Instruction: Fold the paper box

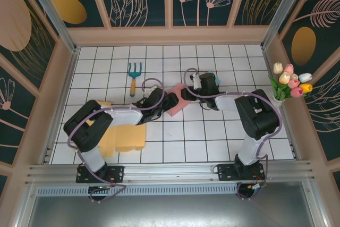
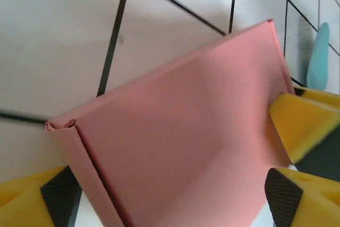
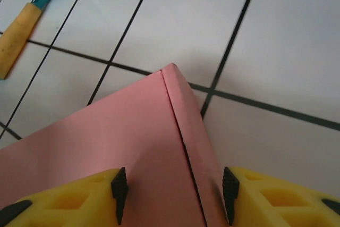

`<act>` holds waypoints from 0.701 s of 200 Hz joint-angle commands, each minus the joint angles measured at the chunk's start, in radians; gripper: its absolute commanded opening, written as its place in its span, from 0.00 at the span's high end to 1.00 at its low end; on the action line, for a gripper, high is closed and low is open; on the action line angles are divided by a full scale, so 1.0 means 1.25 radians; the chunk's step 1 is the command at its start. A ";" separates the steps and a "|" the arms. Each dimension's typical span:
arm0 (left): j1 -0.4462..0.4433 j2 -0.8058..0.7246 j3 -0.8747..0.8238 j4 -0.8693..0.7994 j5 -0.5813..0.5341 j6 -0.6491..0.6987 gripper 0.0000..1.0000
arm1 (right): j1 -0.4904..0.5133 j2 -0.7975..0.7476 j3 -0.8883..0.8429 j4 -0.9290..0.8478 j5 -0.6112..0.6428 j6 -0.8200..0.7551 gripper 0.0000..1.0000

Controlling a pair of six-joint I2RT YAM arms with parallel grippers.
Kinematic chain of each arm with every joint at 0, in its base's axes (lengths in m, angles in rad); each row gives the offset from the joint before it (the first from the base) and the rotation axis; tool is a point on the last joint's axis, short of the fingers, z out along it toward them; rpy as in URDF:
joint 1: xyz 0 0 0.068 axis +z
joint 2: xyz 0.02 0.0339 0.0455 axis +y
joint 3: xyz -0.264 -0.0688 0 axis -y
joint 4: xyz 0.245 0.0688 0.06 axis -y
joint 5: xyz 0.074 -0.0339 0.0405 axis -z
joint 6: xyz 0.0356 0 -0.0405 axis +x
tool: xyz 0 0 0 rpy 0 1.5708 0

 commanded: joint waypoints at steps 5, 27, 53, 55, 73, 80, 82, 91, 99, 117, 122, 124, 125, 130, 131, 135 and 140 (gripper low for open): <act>-0.006 0.073 0.155 -0.041 0.008 0.100 0.07 | -0.007 -0.036 0.002 0.022 0.000 0.033 0.48; -0.003 0.143 0.282 -0.091 -0.012 0.161 0.07 | -0.036 -0.053 -0.012 0.050 0.031 0.067 0.49; 0.011 0.223 0.414 -0.132 -0.025 0.219 0.07 | -0.076 -0.063 -0.039 0.110 0.042 0.099 0.49; 0.012 0.228 0.425 -0.135 -0.025 0.223 0.07 | -0.078 -0.063 -0.041 0.114 0.043 0.099 0.49; 0.031 0.281 0.497 -0.156 -0.024 0.244 0.07 | -0.104 -0.056 -0.047 0.141 0.045 0.106 0.49; 0.040 0.299 0.520 -0.158 -0.020 0.250 0.07 | -0.112 -0.048 -0.045 0.149 0.043 0.108 0.49; 0.041 0.305 0.526 -0.159 -0.019 0.251 0.07 | -0.115 -0.046 -0.044 0.152 0.042 0.108 0.49; 0.052 0.326 0.556 -0.168 -0.017 0.255 0.07 | -0.124 -0.030 -0.039 0.162 0.032 0.110 0.49; 0.058 0.346 0.580 -0.175 -0.014 0.259 0.07 | -0.131 -0.015 -0.030 0.170 0.022 0.112 0.49; 0.072 0.390 0.633 -0.195 -0.007 0.259 0.07 | -0.135 0.012 -0.011 0.179 0.018 0.116 0.50; 0.074 0.401 0.648 -0.200 -0.001 0.263 0.07 | -0.135 0.016 -0.011 0.185 0.022 0.118 0.50; 0.075 0.406 0.654 -0.203 0.001 0.264 0.07 | -0.135 0.017 -0.011 0.188 0.023 0.119 0.50; 0.075 0.409 0.656 -0.204 0.002 0.264 0.07 | -0.135 0.017 -0.011 0.189 0.024 0.119 0.50; 0.076 0.421 0.673 -0.210 0.004 0.264 0.07 | -0.135 0.019 -0.011 0.196 0.027 0.121 0.50; 0.077 0.423 0.676 -0.212 0.004 0.265 0.07 | -0.135 0.019 -0.011 0.196 0.027 0.121 0.50; 0.078 0.432 0.690 -0.220 0.002 0.268 0.07 | -0.135 0.021 -0.011 0.198 0.029 0.123 0.50; 0.079 0.442 0.706 -0.228 0.000 0.270 0.07 | -0.135 0.022 -0.009 0.200 0.033 0.122 0.50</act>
